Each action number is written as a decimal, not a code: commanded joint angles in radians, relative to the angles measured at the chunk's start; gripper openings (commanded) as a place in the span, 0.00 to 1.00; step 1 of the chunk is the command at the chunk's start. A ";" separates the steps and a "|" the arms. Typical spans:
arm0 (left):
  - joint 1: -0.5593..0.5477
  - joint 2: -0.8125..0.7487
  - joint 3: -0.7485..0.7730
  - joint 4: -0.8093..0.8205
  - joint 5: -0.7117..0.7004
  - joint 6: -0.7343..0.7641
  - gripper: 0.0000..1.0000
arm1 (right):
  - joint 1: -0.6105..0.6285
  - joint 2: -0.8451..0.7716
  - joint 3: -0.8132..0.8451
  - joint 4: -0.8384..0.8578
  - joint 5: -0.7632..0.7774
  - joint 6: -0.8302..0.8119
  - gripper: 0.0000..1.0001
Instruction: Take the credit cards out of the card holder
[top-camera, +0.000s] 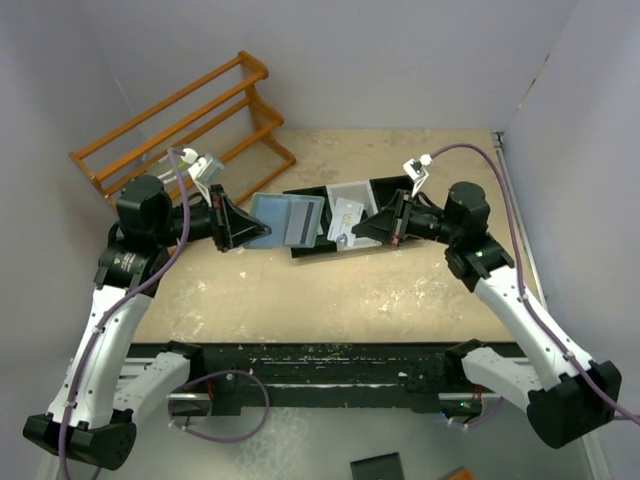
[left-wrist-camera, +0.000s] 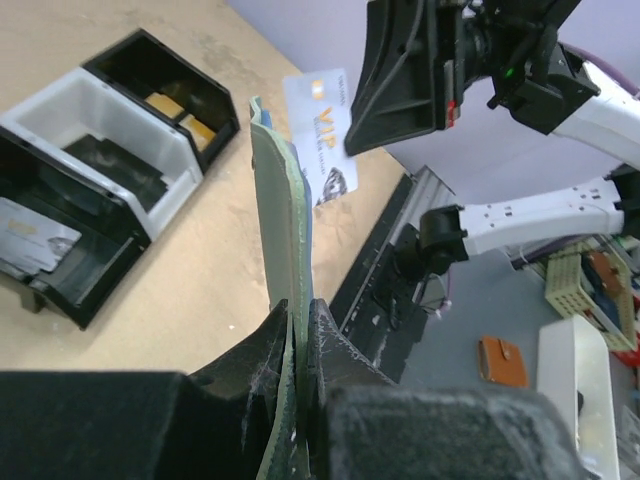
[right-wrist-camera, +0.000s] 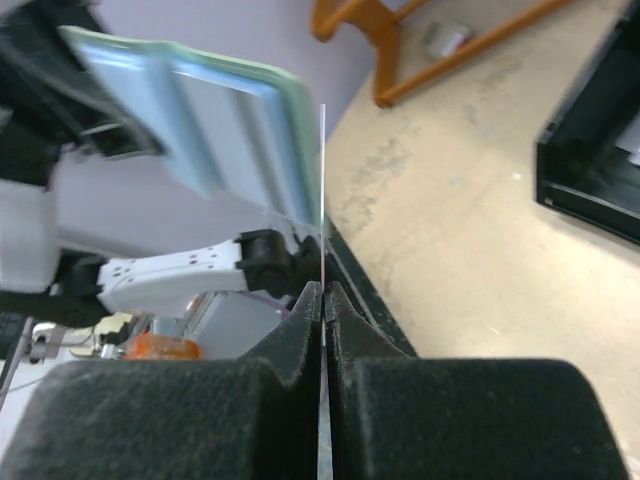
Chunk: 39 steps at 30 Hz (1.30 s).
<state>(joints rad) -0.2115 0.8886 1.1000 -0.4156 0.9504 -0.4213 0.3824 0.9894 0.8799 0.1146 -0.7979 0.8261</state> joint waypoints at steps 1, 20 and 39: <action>0.001 -0.016 0.107 -0.095 -0.172 0.137 0.00 | -0.026 0.099 0.033 -0.087 0.027 -0.122 0.00; 0.001 -0.055 0.133 -0.154 -0.072 0.162 0.00 | 0.081 0.856 0.547 -0.297 0.288 -0.306 0.00; 0.001 -0.064 0.148 -0.120 -0.006 0.100 0.00 | 0.174 1.124 0.828 -0.476 0.410 -0.369 0.00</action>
<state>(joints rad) -0.2115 0.8310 1.2087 -0.5941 0.9043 -0.2989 0.5446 2.1029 1.6283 -0.3206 -0.4187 0.4919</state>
